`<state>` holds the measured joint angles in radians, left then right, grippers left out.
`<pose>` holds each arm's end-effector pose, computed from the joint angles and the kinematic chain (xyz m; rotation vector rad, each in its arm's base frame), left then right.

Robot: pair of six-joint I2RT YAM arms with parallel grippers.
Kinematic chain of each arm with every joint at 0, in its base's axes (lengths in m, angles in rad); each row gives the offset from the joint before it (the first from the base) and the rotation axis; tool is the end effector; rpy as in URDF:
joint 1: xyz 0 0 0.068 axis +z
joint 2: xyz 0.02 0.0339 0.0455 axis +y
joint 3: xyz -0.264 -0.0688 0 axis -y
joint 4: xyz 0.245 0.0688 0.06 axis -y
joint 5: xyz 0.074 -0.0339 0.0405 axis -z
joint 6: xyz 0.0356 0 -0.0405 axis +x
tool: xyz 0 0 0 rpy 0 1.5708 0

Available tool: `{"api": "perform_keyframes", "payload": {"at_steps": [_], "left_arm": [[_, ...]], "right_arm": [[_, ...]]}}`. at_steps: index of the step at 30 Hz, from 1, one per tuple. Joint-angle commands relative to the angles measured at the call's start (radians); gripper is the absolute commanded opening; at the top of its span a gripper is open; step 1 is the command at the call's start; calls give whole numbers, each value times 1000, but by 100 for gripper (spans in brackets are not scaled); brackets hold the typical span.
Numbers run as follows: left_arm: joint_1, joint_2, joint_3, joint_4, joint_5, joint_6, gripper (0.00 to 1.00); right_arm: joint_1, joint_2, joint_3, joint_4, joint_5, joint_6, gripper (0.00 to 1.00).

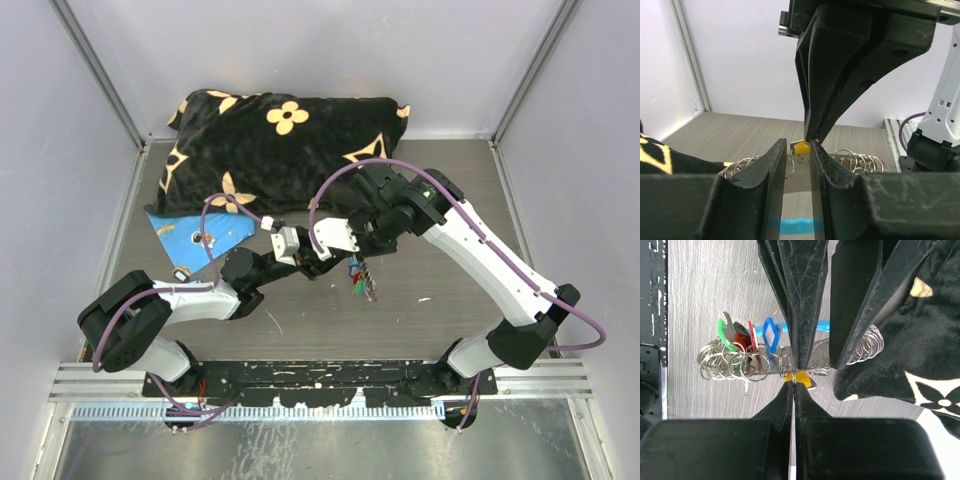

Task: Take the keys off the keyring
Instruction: Remove the key from the keyring.

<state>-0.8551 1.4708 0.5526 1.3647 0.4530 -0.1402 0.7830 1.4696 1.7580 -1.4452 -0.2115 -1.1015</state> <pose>0.1757 -0.2258 0.2637 0.8116 0.9478 -1.1253 0.1754 0.1851 0.4037 -2.2146 1.5355 0.1926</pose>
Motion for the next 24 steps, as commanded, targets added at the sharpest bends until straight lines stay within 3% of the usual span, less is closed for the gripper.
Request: {"api": "perform_keyframes", "payload": {"at_steps": [1, 24], "left_arm": [[2, 0, 30, 65, 36, -36, 27], [-24, 32, 43, 66, 19, -52, 27]], "right_arm": [[-6, -42, 22, 26, -22, -12, 1], [-10, -37, 24, 38, -49, -4, 1]]}}
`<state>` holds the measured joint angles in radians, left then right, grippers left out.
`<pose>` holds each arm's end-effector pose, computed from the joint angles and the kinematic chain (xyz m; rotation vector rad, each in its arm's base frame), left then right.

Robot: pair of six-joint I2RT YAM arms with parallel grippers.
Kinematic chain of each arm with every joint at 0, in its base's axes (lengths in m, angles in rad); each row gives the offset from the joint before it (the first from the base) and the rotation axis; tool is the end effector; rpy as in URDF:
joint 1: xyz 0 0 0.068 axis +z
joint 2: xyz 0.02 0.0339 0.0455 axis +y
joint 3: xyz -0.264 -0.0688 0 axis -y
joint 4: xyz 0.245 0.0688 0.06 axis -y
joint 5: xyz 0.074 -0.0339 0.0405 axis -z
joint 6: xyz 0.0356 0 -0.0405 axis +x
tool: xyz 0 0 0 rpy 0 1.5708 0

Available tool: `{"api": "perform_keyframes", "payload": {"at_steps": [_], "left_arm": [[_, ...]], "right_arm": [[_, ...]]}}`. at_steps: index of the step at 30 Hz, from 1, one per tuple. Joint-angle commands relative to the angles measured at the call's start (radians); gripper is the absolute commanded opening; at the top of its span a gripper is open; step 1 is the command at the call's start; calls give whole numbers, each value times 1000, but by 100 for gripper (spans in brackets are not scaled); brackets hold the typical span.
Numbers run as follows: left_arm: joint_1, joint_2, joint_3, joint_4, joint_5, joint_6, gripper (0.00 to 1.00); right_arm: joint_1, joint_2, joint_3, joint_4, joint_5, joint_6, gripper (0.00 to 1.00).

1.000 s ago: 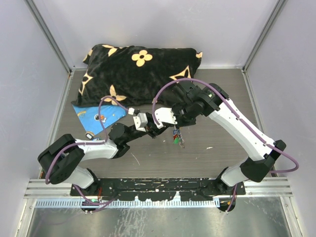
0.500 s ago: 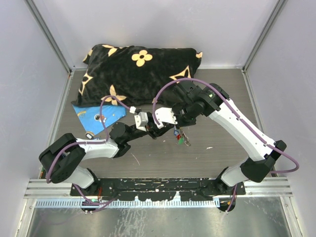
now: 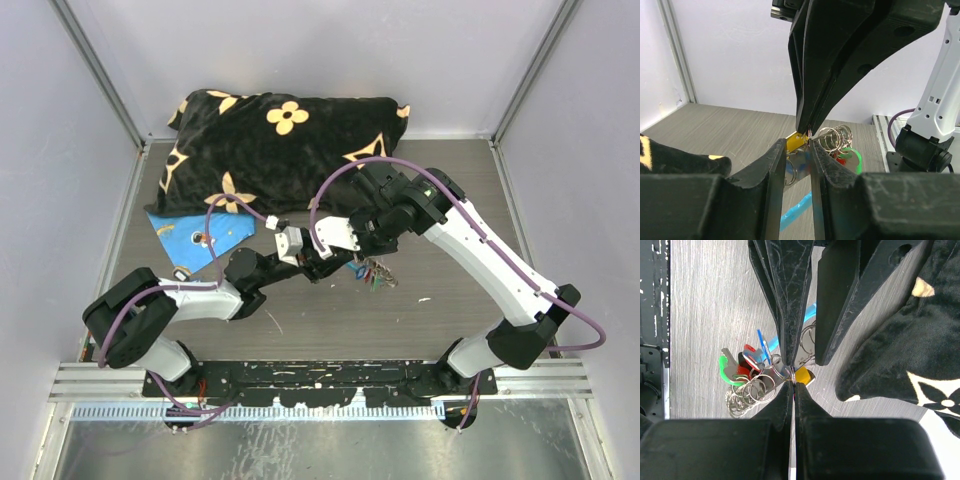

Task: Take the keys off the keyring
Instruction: Remove the key from the keyring.

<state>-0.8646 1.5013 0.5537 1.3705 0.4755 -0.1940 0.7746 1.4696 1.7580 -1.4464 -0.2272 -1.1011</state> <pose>0.1756 -0.2310 0.2563 0.8221 0.9882 -1.1918 0.1765 0.1839 0.4038 -2.2078 1.5400 0.2114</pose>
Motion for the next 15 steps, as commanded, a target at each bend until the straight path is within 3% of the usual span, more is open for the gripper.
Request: {"api": "perform_keyframes", "payload": {"at_steps": [1, 15], "left_arm": [[-17, 2, 43, 59, -6, 4, 27], [-32, 2, 37, 59, -45, 36, 27]], "right_arm": [[0, -36, 26, 40, -34, -3, 1], [-6, -27, 28, 48, -54, 14, 1]]}}
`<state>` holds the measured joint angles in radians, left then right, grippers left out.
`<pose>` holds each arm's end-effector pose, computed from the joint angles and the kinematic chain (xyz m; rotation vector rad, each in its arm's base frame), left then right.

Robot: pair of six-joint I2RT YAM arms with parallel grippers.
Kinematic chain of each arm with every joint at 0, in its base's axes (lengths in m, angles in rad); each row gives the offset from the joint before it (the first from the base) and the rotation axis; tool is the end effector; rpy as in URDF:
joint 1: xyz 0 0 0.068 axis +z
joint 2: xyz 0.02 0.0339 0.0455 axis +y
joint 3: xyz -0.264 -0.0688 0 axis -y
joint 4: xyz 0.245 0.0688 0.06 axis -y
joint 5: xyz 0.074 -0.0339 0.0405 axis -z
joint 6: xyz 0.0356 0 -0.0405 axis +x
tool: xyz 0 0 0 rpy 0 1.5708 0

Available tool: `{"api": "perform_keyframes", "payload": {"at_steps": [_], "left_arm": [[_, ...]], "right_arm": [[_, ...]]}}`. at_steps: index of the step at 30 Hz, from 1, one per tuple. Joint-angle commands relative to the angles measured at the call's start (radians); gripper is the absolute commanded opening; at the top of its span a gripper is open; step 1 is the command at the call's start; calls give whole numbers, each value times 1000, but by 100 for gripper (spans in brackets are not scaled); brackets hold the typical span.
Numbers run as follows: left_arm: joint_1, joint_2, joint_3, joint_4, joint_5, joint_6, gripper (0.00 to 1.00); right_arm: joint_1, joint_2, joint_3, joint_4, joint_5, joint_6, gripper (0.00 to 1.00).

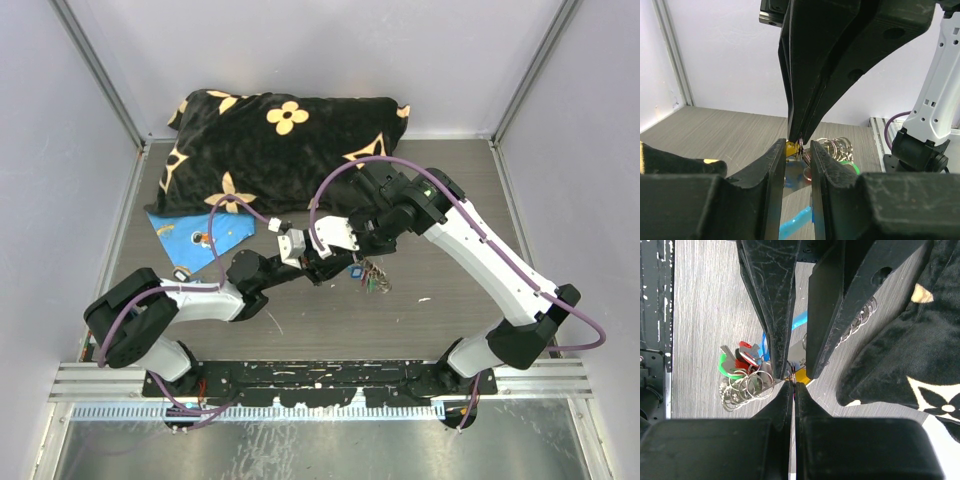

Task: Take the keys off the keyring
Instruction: Remove the key from the keyring.

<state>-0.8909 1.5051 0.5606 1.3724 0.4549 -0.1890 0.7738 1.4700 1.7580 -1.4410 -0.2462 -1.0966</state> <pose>0.1710 -0.2364 0.2576 0.8194 0.9798 -1.1994 0.1766 0.1846 0.4041 -2.1997 1.5354 0.2361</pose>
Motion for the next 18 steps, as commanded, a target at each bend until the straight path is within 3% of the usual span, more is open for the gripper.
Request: {"api": "perform_keyframes", "payload": {"at_steps": [1, 13, 18], "left_arm": [[-6, 0, 29, 57, -26, 32, 27], [-6, -40, 36, -2, -20, 20, 24], [0, -121, -18, 14, -73, -12, 40]], "right_arm": [[-5, -27, 30, 43, -38, 9, 1], [-7, -30, 23, 45, -52, 10, 1], [-14, -34, 24, 47, -51, 9, 1]]}}
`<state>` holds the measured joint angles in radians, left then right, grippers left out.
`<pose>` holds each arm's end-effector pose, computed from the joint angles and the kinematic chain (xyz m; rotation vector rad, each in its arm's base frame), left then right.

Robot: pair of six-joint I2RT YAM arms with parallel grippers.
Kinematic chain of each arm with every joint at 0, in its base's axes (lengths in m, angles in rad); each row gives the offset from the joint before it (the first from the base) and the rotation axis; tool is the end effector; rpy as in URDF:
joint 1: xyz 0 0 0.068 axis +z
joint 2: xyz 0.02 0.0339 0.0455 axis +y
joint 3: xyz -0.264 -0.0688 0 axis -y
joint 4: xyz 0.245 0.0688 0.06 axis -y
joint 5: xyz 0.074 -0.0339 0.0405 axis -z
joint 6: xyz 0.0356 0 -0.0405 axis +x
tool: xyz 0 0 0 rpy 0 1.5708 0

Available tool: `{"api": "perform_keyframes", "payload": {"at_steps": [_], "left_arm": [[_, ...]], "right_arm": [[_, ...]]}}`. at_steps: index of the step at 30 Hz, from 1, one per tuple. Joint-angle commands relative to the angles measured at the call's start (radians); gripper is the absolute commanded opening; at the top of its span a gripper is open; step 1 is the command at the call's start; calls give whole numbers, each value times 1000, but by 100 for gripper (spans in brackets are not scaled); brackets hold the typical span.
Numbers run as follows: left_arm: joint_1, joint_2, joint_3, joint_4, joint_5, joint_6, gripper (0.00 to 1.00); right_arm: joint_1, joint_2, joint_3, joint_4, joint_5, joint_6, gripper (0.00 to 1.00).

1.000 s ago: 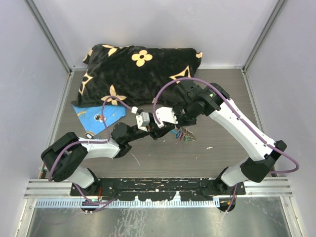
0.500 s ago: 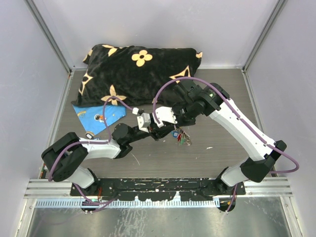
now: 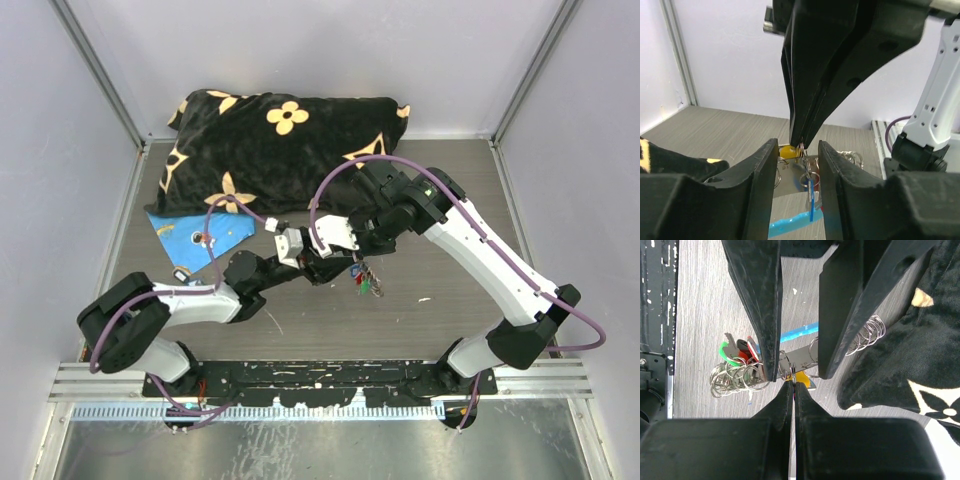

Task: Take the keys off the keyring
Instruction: Remove the key from the keyring.

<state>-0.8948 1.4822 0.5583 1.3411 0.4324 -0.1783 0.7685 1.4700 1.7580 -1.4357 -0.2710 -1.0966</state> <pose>0.1694 -0.2351 0.2602 0.8088 0.9924 -1.1821 0.1773 0.1846 0.4045 -2.1907 1.5278 0.2654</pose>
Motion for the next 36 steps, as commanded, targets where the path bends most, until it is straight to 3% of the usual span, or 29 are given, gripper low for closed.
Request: {"api": "perform_keyframes", "payload": {"at_steps": [1, 6, 11, 26, 36], "left_arm": [[8, -126, -26, 22, -61, -20, 40], [13, -246, -57, -157, -116, 66, 36], [12, -252, -72, -209, -139, 125, 28], [-21, -103, -48, -56, -138, 204, 31], [-54, -100, -53, -22, -146, 207, 31]], "right_arm": [[-8, -36, 23, 41, -29, 9, 1], [-11, -40, 23, 41, -39, 10, 1], [-13, -37, 29, 43, -46, 9, 1], [-13, -33, 35, 40, -63, 11, 1], [-14, -28, 35, 41, -63, 12, 1]]}}
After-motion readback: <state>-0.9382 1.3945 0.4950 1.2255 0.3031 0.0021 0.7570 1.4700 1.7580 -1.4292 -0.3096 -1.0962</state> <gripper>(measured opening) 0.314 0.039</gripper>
